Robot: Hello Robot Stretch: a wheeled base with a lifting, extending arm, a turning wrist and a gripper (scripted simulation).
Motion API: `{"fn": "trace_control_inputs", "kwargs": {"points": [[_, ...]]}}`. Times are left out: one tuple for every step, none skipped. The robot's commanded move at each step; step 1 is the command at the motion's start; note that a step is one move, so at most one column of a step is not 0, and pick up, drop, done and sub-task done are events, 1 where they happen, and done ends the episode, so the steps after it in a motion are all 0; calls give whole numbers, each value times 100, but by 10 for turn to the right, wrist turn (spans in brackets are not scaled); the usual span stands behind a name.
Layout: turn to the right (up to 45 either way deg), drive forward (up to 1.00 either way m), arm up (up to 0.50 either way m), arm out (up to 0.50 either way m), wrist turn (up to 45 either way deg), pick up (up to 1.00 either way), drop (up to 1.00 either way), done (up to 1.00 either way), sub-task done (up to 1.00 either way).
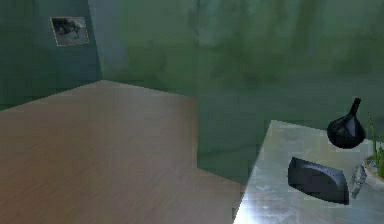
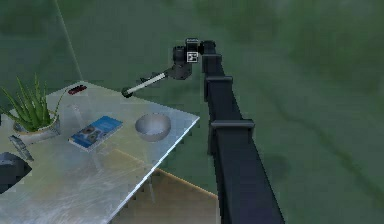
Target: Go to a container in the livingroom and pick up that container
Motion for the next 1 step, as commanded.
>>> {"fn": "trace_control_inputs", "kwargs": {"points": [[0, 0, -30, 0, 0, 0, 0, 0, 0]]}}
